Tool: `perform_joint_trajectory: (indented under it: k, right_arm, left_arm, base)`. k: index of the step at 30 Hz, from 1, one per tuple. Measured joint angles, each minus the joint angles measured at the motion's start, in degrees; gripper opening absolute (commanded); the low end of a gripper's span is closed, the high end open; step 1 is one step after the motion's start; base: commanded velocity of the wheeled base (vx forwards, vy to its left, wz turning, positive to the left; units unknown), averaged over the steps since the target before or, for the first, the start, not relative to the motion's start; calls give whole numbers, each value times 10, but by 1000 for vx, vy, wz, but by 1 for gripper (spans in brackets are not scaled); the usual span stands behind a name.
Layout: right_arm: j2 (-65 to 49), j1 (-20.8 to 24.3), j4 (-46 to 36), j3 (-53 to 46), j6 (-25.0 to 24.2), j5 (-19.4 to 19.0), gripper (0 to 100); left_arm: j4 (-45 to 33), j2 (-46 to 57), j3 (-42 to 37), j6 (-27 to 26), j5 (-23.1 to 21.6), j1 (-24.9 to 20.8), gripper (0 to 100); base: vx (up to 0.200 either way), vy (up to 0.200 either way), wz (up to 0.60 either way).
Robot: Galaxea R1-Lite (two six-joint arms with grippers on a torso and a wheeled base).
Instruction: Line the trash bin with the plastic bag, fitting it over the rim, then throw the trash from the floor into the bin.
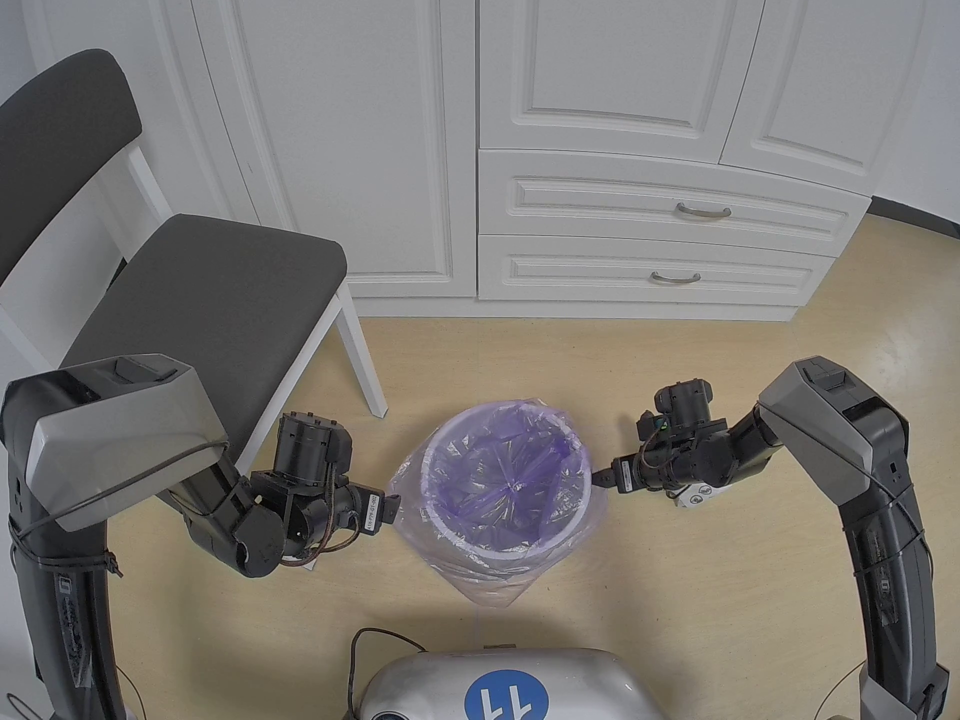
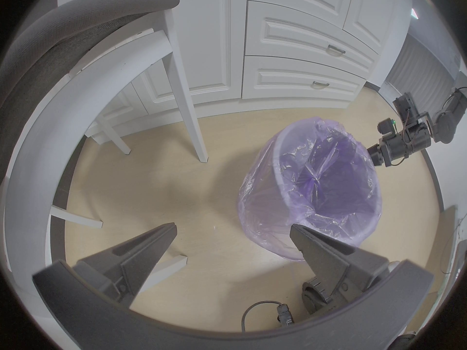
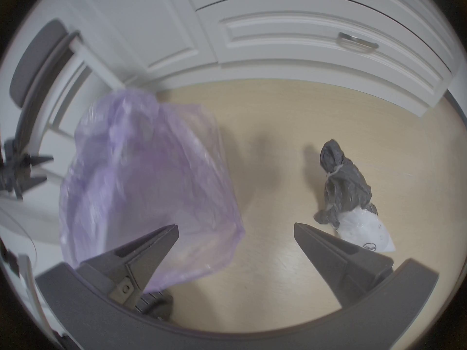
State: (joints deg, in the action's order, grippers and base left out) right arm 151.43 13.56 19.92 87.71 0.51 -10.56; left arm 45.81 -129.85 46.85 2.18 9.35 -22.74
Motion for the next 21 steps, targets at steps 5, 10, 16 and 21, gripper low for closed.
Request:
perform_joint_trajectory:
  k: [5,10,16,21]
  right_arm:
    - [10,14,-2,61,-90,5,100]
    - [33,20,-4,131,-141,20,100]
    - [57,22,-7,202,-233,26,100]
    - [83,24,2,250,-281,48,100]
  left_arm:
    - [20,-1,-8,3,0,0,100]
    - [29,-2,-17,4,0,1,100]
    - [45,-4,-26,5,0,1,100]
    - [66,-7,-31,5,0,2,100]
  base:
    - [0,0,0]
    - [0,0,0]
    - [0,0,0]
    - [0,0,0]
